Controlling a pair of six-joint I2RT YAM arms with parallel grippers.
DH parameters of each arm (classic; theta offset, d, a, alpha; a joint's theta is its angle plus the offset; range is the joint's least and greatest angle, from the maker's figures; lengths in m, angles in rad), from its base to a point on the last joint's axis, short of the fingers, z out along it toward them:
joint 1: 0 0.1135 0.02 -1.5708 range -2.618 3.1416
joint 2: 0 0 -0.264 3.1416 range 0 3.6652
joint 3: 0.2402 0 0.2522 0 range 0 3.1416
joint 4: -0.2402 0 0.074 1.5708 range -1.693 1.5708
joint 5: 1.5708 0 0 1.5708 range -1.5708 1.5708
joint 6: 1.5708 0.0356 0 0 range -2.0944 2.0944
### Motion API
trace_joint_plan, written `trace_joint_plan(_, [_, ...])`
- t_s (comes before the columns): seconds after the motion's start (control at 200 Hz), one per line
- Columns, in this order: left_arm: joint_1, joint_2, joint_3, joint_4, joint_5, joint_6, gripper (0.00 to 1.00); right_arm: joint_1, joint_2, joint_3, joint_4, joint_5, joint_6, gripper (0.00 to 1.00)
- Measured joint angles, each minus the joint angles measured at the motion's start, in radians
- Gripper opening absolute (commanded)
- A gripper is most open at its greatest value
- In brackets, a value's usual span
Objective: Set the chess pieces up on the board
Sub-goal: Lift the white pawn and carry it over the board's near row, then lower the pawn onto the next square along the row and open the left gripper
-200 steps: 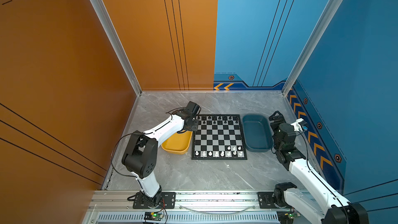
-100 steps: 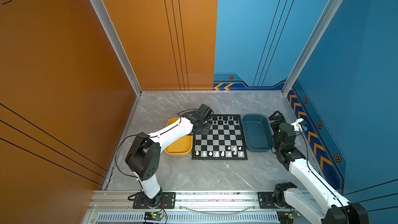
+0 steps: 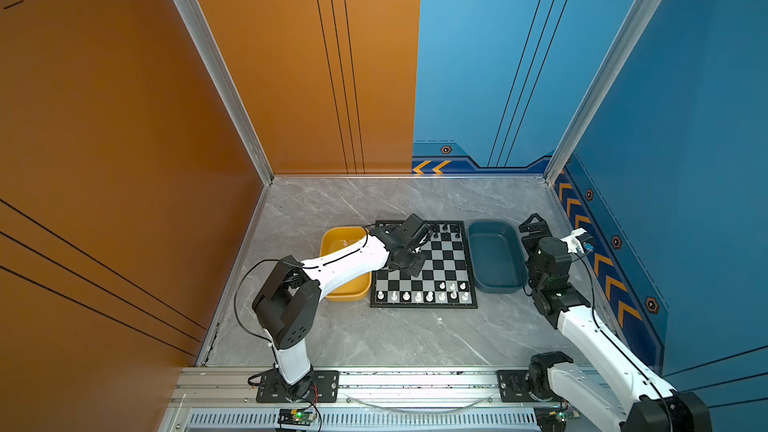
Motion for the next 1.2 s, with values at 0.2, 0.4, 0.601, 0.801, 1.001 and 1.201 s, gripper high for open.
trace_joint_plan(0.2, [-0.041,0.079,0.042,-0.015,0.03,0.002,0.0,0.0,0.0,0.0,0.0,0.0,0.0,1.0])
trace_joint_plan(0.4, [-0.06,0.111,0.072,-0.017,0.052,0.008,0.0,0.0,0.0,0.0,0.0,0.0,0.0,1.0])
trace_joint_plan(0.601, [-0.069,0.126,0.086,-0.021,0.07,0.008,0.0,0.0,0.0,0.0,0.0,0.0,0.0,1.0])
trace_joint_plan(0.801, [-0.093,0.172,0.121,-0.027,0.079,0.008,0.0,0.0,0.0,0.0,0.0,0.0,0.0,1.0])
trace_joint_plan(1.001, [-0.103,0.197,0.139,-0.049,0.079,0.008,0.0,0.0,0.0,0.0,0.0,0.0,0.0,1.0])
trace_joint_plan(1.201, [-0.103,0.197,0.142,-0.063,0.079,0.008,0.0,0.0,0.0,0.0,0.0,0.0,0.0,1.0])
